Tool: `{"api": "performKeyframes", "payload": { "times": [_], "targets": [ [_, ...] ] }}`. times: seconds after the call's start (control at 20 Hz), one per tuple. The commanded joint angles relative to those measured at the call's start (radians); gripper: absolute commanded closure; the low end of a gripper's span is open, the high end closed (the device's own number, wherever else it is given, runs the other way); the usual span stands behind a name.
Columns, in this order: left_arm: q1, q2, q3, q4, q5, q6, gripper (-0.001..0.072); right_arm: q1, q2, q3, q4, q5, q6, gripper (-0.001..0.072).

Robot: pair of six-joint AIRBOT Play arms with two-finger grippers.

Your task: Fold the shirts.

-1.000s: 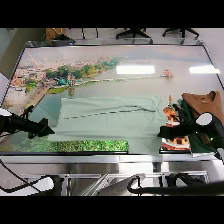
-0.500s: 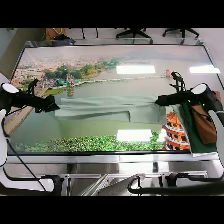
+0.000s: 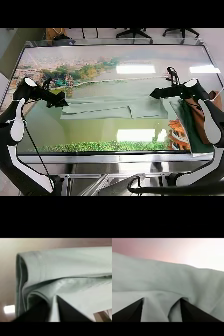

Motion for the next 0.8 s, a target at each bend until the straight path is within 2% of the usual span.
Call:
{"api": "performKeyframes", "payload": {
  "times": [0.0, 0.05, 0.2, 0.4, 0.65, 0.7, 0.75],
  "targets": [
    [-0.003, -0.025, 0.075, -0.004, -0.071, -0.006, 0.0029, -0.047, 0.019, 0.014, -0.086, 0.031, 0.048, 0.0051],
    [-0.002, -0.025, 0.100, -0.003, -0.099, -0.006, 0.0028, -0.067, 0.020, 0.014, -0.091, 0.061, 0.064, 0.0024],
    [-0.002, -0.025, 0.172, 0.002, -0.171, -0.008, 0.0028, -0.117, -0.008, 0.013, -0.092, 0.152, 0.077, 0.0024],
    [-0.003, -0.025, 0.254, -0.018, -0.224, -0.035, 0.0028, -0.125, -0.082, 0.013, -0.080, 0.206, 0.077, 0.0025],
    [-0.017, -0.025, 0.338, -0.182, -0.246, -0.034, 0.0056, -0.097, -0.159, 0.014, 0.050, 0.278, 0.069, 0.0027],
    [-0.024, -0.024, 0.356, -0.190, -0.247, -0.034, 0.0056, -0.090, -0.165, 0.014, 0.050, 0.282, 0.068, 0.0034],
    [-0.035, -0.024, 0.372, -0.189, -0.248, -0.034, 0.0057, -0.084, -0.167, 0.014, 0.050, 0.284, 0.065, 0.0098]
  ]
}}
